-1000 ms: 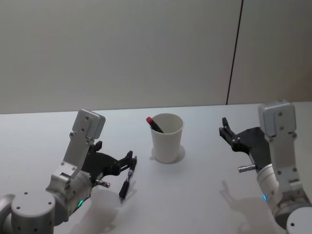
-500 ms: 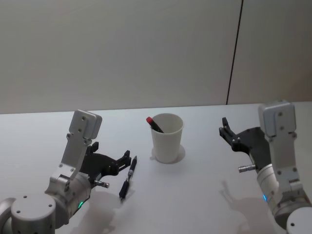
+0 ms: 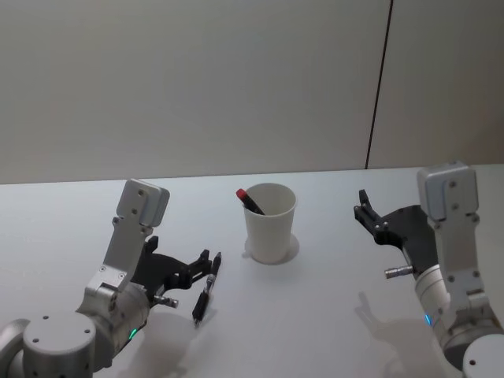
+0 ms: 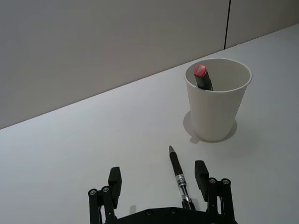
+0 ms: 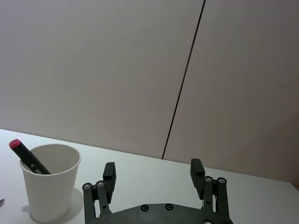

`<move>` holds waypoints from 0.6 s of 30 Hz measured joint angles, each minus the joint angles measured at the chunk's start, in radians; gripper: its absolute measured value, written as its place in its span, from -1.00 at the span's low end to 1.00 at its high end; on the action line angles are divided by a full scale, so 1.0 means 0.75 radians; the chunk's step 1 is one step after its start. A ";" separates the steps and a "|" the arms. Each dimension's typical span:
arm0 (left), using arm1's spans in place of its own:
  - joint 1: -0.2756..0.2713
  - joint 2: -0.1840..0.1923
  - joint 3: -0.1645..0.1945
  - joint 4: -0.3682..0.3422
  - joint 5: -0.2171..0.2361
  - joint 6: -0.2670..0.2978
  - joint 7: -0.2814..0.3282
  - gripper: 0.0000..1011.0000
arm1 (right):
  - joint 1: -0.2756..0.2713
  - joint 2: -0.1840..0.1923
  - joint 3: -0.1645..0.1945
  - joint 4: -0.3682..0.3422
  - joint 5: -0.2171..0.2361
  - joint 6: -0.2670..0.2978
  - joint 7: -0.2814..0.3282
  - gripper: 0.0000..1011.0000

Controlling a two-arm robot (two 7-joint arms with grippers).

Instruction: Place the pen into the pen holder.

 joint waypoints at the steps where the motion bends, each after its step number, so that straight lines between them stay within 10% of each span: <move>1: 0.000 -0.001 0.000 -0.002 0.000 0.005 0.001 0.98 | 0.000 0.000 0.000 0.000 0.000 0.000 0.000 0.98; 18: 0.025 -0.018 0.002 -0.019 -0.019 0.090 0.023 0.98 | 0.000 0.000 0.000 0.000 0.000 0.000 0.000 0.98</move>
